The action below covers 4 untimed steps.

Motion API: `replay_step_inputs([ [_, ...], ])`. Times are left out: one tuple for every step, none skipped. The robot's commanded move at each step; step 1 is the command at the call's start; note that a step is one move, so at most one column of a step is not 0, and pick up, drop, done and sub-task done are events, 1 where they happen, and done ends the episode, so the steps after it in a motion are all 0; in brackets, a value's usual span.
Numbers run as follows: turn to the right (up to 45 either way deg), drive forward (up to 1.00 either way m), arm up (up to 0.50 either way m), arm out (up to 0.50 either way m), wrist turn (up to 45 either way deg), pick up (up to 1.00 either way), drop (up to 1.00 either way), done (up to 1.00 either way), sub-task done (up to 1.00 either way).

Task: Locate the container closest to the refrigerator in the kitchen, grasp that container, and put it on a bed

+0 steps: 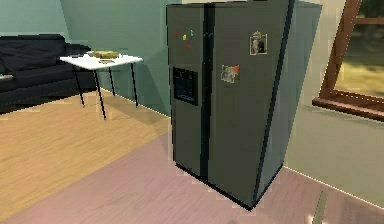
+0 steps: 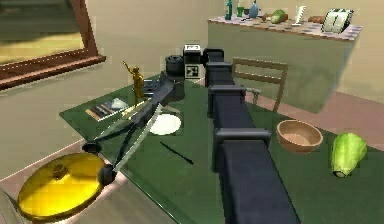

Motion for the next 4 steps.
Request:
replay_step_inputs([
  [0.0,0.0,0.0,-0.32,0.0,0.0,0.0,0.0,0.0],
  [-45.0,0.0,0.0,0.0,0.0,0.0,0.0,0.0,0.0],
  [-42.0,0.0,0.0,0.0,0.0,0.0,0.0,0.0,0.0],
  [0.0,0.4,0.0,0.0,0.0,0.0,0.0,0.0,0.0],
])
